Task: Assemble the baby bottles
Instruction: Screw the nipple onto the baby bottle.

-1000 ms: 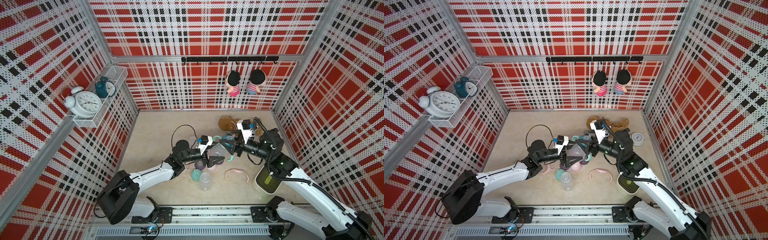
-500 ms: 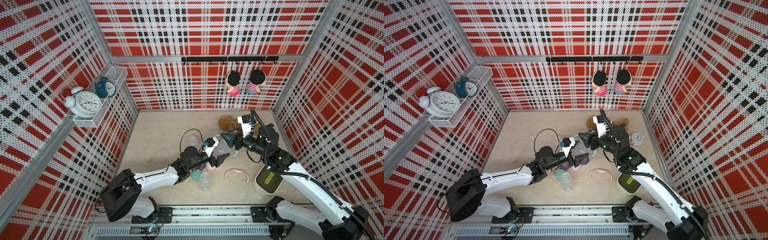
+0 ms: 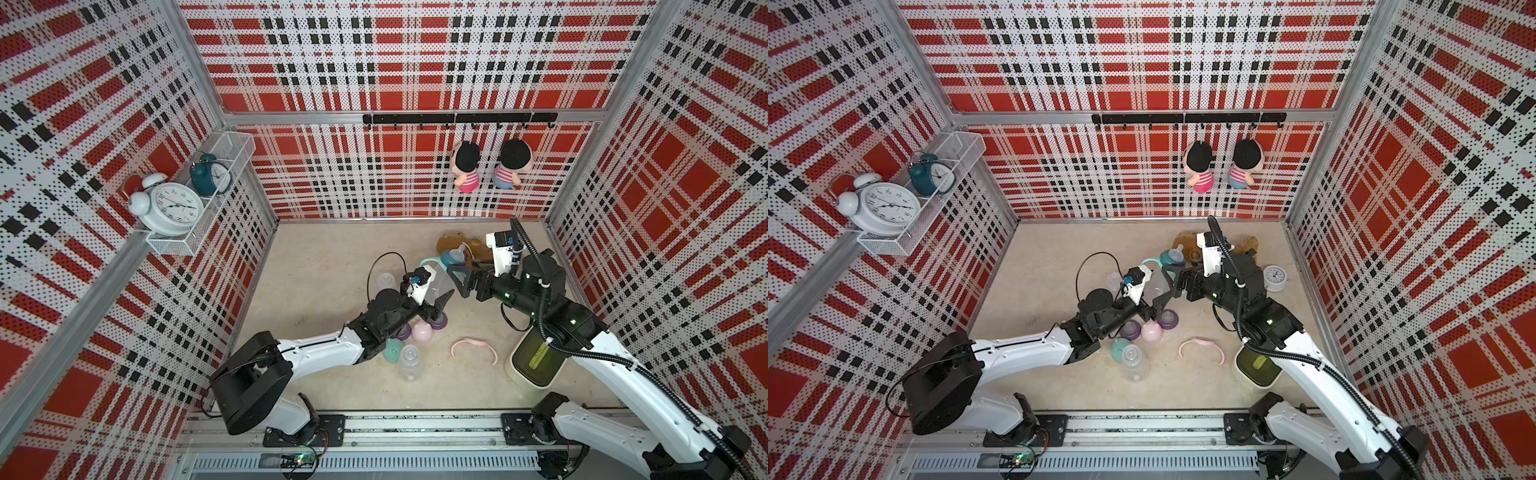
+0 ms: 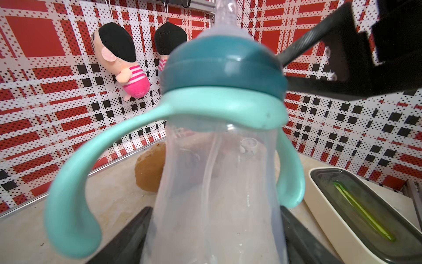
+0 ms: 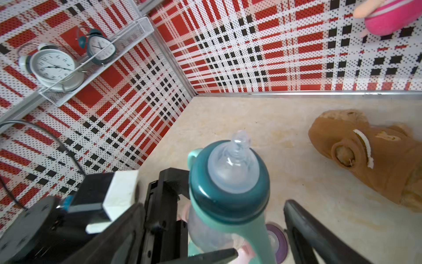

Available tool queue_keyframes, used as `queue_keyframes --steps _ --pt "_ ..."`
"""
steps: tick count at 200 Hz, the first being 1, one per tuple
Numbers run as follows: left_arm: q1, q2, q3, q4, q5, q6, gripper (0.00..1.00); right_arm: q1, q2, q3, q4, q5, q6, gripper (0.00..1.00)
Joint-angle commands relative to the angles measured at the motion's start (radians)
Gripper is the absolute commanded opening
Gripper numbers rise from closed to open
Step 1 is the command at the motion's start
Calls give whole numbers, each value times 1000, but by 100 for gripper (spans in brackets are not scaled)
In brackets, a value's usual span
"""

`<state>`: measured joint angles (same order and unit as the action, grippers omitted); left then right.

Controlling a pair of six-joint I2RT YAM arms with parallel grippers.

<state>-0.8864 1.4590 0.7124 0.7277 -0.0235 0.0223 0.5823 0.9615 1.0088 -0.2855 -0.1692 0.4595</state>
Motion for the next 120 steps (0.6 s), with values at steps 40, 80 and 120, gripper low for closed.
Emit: queue_keyframes --steps 40,80,120 --pt "-2 -53 -45 90 63 19 0 7 -14 -44 57 -72 -68 98" --pt "6 -80 -89 129 110 8 0 5 12 -58 72 -85 -76 98" --pt "10 -120 -139 177 142 3 0 -2 34 -92 164 -142 -38 97"
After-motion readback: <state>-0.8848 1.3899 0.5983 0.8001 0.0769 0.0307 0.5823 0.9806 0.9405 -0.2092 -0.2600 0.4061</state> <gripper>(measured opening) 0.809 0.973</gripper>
